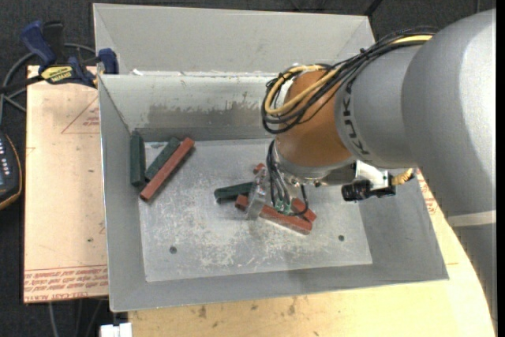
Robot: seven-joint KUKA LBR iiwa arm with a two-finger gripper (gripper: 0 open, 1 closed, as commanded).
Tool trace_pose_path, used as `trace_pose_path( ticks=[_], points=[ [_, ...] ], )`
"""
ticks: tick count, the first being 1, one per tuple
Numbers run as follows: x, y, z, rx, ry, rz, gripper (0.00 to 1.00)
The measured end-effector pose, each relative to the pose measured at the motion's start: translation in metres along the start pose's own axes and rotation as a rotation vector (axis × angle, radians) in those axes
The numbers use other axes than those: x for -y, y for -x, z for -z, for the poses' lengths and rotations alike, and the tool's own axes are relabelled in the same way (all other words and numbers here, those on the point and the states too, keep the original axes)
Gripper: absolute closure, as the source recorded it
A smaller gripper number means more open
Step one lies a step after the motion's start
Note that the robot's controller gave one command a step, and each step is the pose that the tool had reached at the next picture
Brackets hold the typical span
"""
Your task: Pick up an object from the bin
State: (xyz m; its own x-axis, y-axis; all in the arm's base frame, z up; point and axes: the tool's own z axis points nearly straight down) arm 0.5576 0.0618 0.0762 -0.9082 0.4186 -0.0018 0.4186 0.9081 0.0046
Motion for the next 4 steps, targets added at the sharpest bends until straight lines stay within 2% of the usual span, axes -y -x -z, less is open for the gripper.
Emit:
trace_pose_path(
  ticks=[1, 2, 3, 4],
  points=[
    [0.005, -0.003, 0.117, 0.006, 0.000, 0.113, 1.00],
    [0.006, -0.004, 0.113, 0.000, -0.003, 0.112, 0.00],
    [0.005, 0.032, -0.009, -0.001, -0.003, 0.048, 0.00],
    [0.004, 0.034, -0.001, 0.006, 0.002, 0.047, 1.00]
  ],
)
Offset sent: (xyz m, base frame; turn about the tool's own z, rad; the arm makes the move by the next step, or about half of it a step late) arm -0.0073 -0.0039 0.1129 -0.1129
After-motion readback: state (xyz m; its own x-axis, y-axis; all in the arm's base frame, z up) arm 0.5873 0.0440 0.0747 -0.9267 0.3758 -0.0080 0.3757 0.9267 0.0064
